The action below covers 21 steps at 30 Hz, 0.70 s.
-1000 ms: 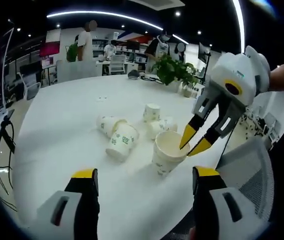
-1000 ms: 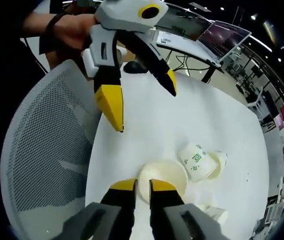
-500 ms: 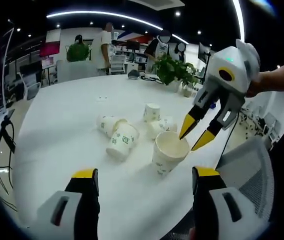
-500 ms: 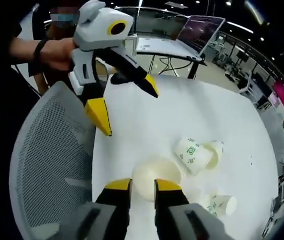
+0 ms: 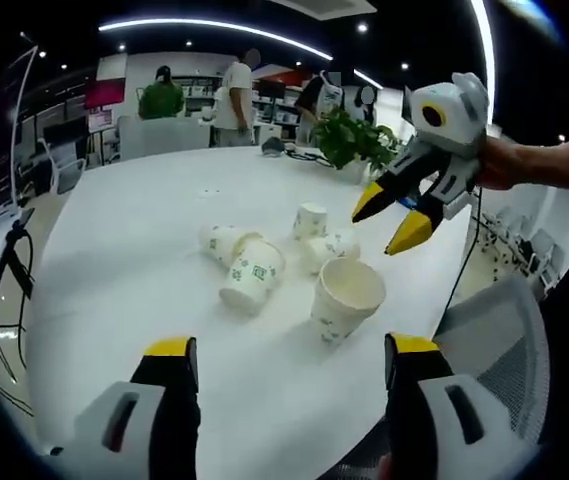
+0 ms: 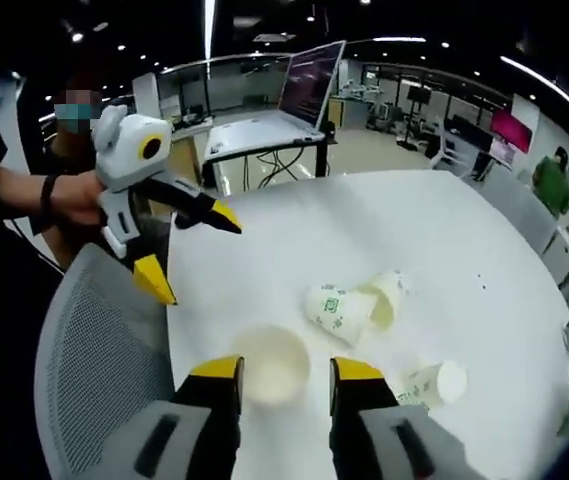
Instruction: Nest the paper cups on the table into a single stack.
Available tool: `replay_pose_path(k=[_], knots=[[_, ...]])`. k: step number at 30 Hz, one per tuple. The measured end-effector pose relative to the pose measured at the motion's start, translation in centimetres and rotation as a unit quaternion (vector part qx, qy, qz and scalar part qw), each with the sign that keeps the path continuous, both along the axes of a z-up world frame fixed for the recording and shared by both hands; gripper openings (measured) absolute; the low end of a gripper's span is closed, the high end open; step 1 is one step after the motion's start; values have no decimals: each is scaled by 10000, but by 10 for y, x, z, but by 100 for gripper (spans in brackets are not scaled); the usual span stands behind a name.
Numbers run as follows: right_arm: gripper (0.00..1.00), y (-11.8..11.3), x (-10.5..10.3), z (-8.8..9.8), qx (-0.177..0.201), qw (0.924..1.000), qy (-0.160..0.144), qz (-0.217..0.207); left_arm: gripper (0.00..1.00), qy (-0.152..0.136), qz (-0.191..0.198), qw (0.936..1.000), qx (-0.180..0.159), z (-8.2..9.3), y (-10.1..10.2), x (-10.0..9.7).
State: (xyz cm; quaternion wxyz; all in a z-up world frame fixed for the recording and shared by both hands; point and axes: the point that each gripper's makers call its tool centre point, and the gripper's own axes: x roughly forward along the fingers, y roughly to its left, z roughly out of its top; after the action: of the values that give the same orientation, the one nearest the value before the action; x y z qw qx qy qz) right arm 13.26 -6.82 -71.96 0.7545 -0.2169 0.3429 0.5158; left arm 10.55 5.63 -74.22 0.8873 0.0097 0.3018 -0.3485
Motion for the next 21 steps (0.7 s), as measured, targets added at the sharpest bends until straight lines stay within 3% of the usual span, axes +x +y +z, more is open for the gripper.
replay_pose_path(k=[5,12,16,18,21], knots=[[41,-9,22,8,207,9988,-174,-404,76,24,20,10000,-13,-1,1,1],[47,-29,54,7,178,9946,-335,-968,76,55,38,10000,-6,-5,6,5],[50,-43,78,5,138,9899,-442,-1339,76,71,55,10000,4,-5,7,5],[51,-50,90,8,100,9858,-669,-1540,76,82,59,9999,12,-6,9,6],[54,-58,103,4,89,9826,-680,-1725,76,98,67,9999,10,-7,9,6]])
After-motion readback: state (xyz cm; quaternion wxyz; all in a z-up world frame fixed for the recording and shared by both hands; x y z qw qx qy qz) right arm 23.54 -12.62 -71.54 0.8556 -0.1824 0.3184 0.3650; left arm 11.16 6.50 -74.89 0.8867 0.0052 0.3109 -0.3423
